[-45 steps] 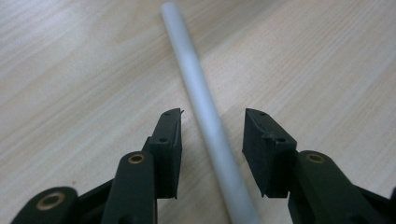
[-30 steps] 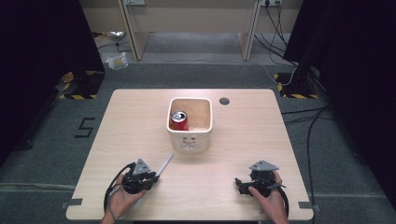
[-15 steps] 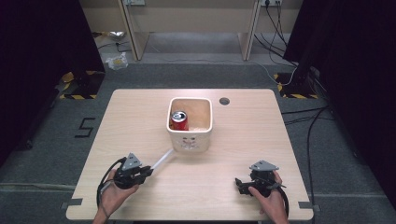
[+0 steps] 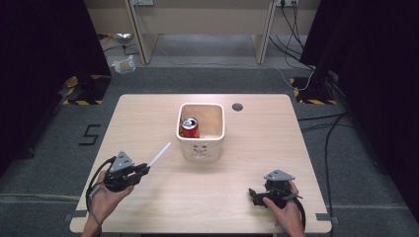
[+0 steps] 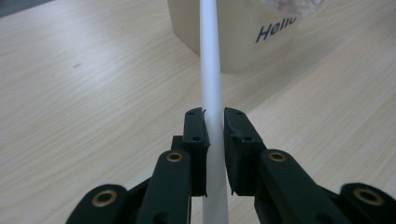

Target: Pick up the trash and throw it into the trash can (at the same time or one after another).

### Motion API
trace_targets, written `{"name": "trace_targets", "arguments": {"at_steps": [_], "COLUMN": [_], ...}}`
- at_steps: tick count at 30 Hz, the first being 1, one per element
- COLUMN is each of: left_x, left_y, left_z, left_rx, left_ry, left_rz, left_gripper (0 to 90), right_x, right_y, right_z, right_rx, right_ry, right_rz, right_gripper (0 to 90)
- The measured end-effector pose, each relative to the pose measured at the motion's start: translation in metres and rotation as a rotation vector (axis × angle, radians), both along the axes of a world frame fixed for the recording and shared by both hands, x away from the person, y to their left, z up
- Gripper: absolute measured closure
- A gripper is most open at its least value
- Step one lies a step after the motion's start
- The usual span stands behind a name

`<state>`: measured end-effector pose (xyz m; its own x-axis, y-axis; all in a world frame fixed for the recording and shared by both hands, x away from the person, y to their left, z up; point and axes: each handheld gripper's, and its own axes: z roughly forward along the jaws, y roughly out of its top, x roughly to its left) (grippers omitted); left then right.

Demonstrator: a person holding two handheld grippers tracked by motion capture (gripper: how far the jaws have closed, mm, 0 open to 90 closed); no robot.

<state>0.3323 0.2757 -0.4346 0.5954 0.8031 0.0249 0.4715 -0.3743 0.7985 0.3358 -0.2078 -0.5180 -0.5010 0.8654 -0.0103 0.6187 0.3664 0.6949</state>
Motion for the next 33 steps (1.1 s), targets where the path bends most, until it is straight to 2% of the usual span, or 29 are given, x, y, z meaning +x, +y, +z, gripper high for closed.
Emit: {"name": "trace_targets", "arguments": {"at_steps": [8,14,25,33], "left_x": [0.003,0.009,0.029,0.043], "left_y": [0.003,-0.005,-0.037,-0.067], "left_z": [0.029,0.047,0.067,0.076], "left_rx": [-0.021,-0.029,-0.026,-0.003], "left_ry": [-0.048,-0.075,-0.081,-0.083], "left_rz": [-0.009,-0.038,-0.115,-0.168], "left_gripper": [79.3,79.3,79.3,79.2], "right_x": [0.0,0.0,0.0,0.0], "right_y": [0.0,0.0,0.0,0.0], "right_z": [0.0,0.0,0.0,0.0], "right_rx": [0.0,0.001,0.0,0.0], "right_ry": [0.0,-0.001,0.0,0.0], "right_rz": [0.0,0.0,0.0,0.0], "right_gripper": [0.0,0.0,0.0,0.0]}}
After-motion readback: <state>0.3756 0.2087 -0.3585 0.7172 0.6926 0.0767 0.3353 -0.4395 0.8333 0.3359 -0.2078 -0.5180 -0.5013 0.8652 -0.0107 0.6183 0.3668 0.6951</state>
